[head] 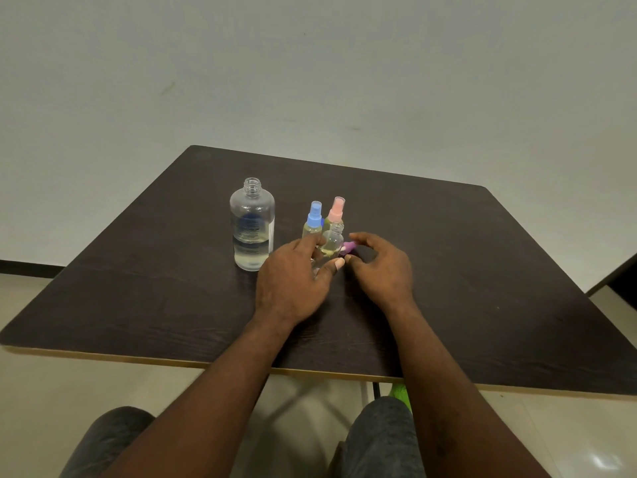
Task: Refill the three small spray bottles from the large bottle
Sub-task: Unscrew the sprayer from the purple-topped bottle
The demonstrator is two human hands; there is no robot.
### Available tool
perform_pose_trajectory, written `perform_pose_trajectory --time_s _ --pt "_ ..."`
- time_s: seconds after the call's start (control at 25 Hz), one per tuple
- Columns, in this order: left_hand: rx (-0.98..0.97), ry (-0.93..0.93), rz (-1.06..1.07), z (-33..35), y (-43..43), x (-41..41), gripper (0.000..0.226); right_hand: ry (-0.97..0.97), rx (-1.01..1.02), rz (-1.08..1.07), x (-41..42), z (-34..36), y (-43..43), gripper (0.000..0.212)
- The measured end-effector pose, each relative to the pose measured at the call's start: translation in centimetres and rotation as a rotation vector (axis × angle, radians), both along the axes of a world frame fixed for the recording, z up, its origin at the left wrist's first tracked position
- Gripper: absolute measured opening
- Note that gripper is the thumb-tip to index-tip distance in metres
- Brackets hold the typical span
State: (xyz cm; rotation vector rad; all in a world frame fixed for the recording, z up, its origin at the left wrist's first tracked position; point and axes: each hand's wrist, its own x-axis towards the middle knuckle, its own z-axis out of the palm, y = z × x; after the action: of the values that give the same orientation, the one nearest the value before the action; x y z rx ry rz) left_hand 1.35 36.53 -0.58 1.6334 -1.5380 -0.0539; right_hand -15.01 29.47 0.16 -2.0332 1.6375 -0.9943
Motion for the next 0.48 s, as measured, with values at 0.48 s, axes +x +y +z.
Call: perform_pose_trajectory --time_s 0.48 --pt "-0.087 0.034 0.018 -0.07 0.12 -0.05 0.04 0.017 -0.034 -0.03 0.14 -0.43 -0.21 0.017"
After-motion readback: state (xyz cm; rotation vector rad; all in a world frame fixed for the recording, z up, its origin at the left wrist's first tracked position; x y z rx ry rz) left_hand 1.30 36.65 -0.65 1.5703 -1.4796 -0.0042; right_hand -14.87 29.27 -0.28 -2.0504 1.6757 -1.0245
